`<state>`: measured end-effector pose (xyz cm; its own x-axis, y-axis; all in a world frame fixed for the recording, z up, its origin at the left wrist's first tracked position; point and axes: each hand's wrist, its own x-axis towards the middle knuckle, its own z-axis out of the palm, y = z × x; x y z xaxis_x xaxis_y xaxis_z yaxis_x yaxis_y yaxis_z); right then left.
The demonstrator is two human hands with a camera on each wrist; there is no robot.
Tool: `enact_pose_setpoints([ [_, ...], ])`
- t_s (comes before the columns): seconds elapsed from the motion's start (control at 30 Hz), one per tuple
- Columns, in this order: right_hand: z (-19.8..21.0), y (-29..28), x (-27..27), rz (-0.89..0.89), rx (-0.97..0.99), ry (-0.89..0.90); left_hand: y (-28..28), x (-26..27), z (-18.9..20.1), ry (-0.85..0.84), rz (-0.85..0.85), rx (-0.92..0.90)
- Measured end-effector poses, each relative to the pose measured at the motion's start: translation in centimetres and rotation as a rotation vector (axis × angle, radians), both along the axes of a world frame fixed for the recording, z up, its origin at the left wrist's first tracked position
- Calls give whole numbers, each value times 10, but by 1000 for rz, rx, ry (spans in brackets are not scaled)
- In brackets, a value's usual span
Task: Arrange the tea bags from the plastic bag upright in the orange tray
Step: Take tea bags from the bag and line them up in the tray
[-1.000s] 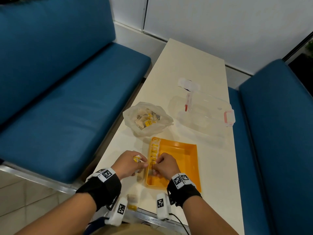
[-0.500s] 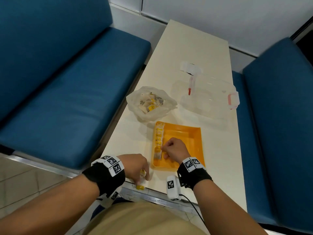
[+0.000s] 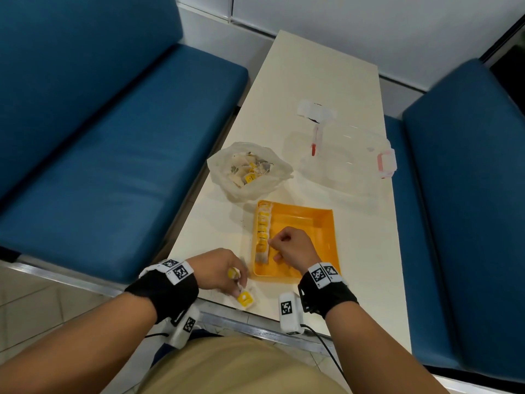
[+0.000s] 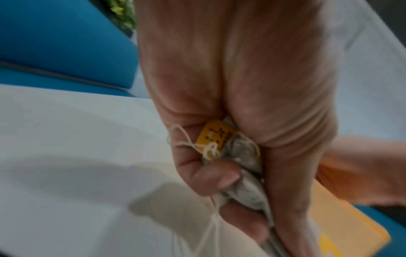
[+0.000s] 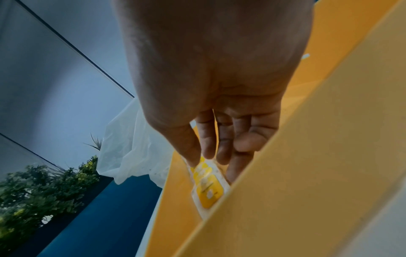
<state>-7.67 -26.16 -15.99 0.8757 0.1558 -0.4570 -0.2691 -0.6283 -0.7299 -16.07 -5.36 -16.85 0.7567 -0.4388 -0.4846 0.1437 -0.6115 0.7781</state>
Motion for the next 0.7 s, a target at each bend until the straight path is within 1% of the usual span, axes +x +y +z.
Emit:
enact_pose_setpoints([
  [0.1,13,-1,-3,-21,106,3,11,2,6,76,247,-239],
  [0.2,34,-2,-8,-84,314,86,14,9,11,67,540,-456],
  [0.27,45,-2,-10,-94,443,119,10,16,15,53,719,-557],
  [0.33,51,0,-10,-73,498,93,2,24,18,32,830,-616],
  [0.43,54,5,-6,-57,471,-9,-10,31,21,9,888,-643],
  [0.5,57,6,-2,-92,477,-55,-17,34,24,-7,913,-666],
  [0.6,60,6,2,-160,524,-39,-25,37,28,-40,935,-701],
  [0.7,64,6,2,-143,493,-55,-30,39,30,-47,921,-702],
])
